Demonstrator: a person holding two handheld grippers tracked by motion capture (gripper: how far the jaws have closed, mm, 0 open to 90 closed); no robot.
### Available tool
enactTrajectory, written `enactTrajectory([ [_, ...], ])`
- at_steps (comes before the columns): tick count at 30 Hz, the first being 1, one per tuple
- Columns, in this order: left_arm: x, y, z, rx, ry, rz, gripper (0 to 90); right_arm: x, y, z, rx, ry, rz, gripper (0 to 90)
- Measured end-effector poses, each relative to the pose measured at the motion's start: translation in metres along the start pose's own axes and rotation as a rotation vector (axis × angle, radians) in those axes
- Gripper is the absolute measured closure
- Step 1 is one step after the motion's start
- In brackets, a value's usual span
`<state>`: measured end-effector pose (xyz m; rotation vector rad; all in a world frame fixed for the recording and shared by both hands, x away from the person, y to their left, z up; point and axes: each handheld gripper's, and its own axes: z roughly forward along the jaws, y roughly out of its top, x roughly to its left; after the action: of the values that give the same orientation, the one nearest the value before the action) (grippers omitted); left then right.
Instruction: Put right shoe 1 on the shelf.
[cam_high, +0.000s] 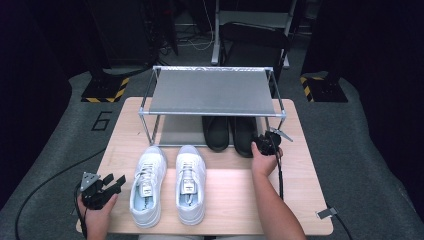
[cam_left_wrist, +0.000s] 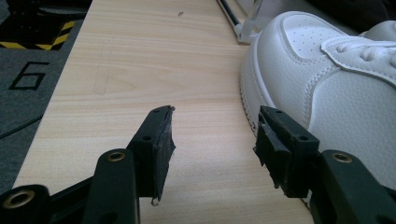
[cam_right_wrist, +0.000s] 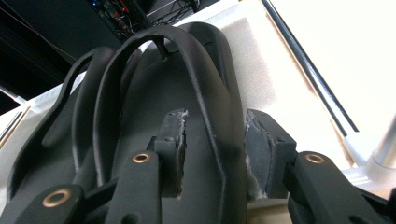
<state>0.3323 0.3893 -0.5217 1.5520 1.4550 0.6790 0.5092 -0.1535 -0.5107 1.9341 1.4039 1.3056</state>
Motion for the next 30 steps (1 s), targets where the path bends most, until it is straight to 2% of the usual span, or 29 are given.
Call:
enactTrajectory([
  [2, 0.0, 0.0, 0.0, 0.0, 0.0, 0.0, 45.4, 0.001, 0.0, -0.004, 0.004, 0.008, -0.002, 58.6],
  [5, 0.001, 0.001, -0.002, 0.02, -0.002, 0.001, 45.4, 0.001, -0.001, -0.011, -0.007, 0.02, -0.037, 58.0],
  [14, -0.001, 0.001, -0.002, 0.03, -0.011, -0.007, 45.4, 0.006, -0.002, -0.037, -0.022, 0.081, -0.054, 57.4],
  [16, -0.003, 0.001, -0.001, 0.032, -0.015, -0.003, 45.3, 0.007, -0.004, -0.047, -0.019, 0.099, -0.085, 57.1],
  [18, -0.003, 0.002, -0.001, 0.043, -0.017, 0.004, 45.4, 0.008, -0.006, -0.052, -0.013, 0.107, -0.093, 57.0],
  [19, -0.005, 0.003, -0.001, 0.023, -0.019, -0.008, 45.3, 0.008, -0.007, -0.055, -0.01, 0.113, -0.098, 56.9],
  [21, -0.007, 0.005, -0.003, 0.026, -0.027, -0.006, 45.4, 0.007, -0.009, -0.062, -0.016, 0.126, -0.107, 56.4],
  [23, -0.008, 0.007, -0.004, 0.032, -0.033, 0.007, 45.9, 0.005, -0.012, -0.068, -0.017, 0.125, -0.145, 56.3],
  [24, -0.008, 0.007, -0.004, 0.032, -0.033, 0.007, 46.7, 0.005, -0.012, -0.068, -0.017, 0.125, -0.145, 56.3],
  [25, -0.01, 0.008, -0.004, 0.024, -0.033, 0.002, 47.6, 0.004, -0.016, -0.076, -0.014, 0.134, -0.17, 55.7],
  [30, -0.01, 0.012, -0.007, 0.042, -0.046, -0.003, 50.0, 0.005, -0.026, -0.093, 0.005, 0.166, -0.213, 55.8],
])
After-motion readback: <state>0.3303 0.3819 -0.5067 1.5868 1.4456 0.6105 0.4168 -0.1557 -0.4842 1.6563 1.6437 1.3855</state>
